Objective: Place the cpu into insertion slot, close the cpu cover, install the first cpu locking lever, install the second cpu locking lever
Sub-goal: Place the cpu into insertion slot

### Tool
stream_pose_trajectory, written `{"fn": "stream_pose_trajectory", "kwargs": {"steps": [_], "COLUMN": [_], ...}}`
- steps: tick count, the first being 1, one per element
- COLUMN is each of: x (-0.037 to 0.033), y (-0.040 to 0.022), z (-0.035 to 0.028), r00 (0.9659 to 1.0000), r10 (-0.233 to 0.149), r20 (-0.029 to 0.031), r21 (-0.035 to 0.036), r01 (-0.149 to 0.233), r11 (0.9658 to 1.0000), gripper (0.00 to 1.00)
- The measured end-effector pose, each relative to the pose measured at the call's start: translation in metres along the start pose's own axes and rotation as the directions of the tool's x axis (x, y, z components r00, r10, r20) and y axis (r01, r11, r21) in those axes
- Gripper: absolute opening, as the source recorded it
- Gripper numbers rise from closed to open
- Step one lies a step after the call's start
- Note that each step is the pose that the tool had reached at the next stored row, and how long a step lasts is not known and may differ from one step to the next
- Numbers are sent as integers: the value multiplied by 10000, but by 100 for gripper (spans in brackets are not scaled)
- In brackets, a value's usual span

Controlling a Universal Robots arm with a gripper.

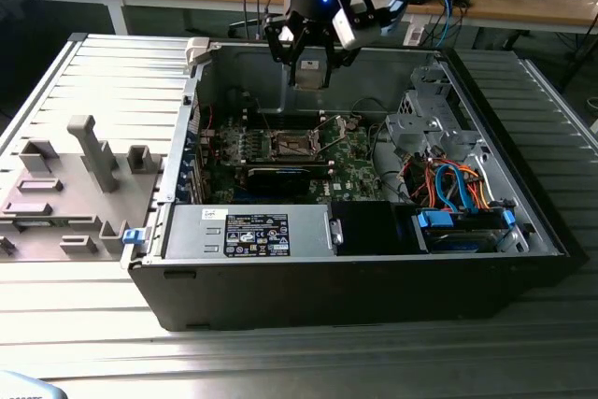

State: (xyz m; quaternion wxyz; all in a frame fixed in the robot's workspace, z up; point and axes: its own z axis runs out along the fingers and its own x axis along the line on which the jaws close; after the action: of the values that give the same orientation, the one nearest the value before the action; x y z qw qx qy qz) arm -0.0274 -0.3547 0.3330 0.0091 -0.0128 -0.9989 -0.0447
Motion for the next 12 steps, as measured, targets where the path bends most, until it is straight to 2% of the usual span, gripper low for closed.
{"fn": "stream_pose_trajectory", "kwargs": {"steps": [12], "x": [-1], "y": [-2], "z": [23], "r00": [10000], "r10": [-1], "r20": [1], "r21": [0], "r01": [1], "r11": [10000], "gripper": [55]}}
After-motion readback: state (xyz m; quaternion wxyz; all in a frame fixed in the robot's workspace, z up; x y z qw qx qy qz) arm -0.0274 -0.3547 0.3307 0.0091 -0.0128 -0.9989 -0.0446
